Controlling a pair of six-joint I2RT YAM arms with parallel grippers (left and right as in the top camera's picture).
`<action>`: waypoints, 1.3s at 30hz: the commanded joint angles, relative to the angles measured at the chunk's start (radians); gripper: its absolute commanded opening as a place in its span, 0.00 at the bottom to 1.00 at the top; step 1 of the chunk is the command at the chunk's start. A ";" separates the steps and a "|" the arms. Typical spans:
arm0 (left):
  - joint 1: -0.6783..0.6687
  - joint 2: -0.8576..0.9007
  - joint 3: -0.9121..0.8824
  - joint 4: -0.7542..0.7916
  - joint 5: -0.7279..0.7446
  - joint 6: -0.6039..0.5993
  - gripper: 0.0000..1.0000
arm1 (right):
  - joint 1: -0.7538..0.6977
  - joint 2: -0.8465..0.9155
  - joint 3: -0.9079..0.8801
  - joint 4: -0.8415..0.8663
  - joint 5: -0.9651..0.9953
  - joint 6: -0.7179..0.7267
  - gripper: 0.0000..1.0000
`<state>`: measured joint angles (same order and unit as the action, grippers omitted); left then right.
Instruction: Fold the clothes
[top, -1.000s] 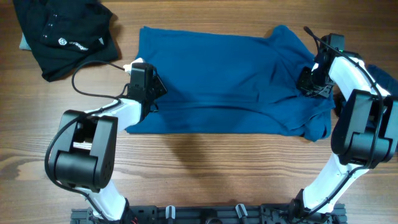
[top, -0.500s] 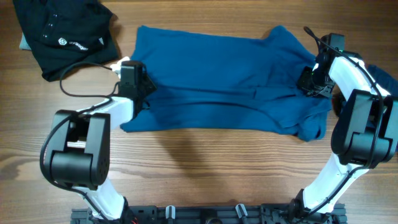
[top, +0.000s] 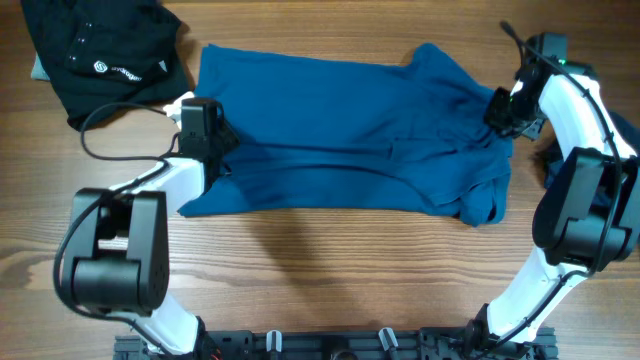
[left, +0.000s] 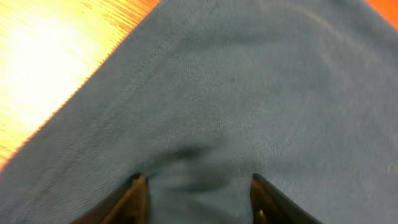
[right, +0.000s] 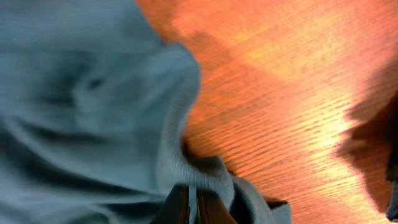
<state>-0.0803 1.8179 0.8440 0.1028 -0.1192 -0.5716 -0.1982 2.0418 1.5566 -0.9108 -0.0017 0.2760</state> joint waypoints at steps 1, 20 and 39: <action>0.017 -0.086 -0.019 -0.006 -0.028 0.019 0.66 | 0.010 -0.036 0.069 -0.029 -0.138 -0.045 0.08; 0.017 -0.054 -0.019 0.024 0.089 0.018 0.36 | 0.286 -0.033 0.072 0.045 -0.212 -0.021 0.18; 0.017 0.045 -0.019 0.044 0.171 0.008 0.04 | 0.325 0.128 0.072 0.089 -0.238 0.075 0.07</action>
<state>-0.0689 1.8355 0.8330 0.1349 0.0441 -0.5617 0.1219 2.1609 1.6112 -0.8291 -0.2348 0.3374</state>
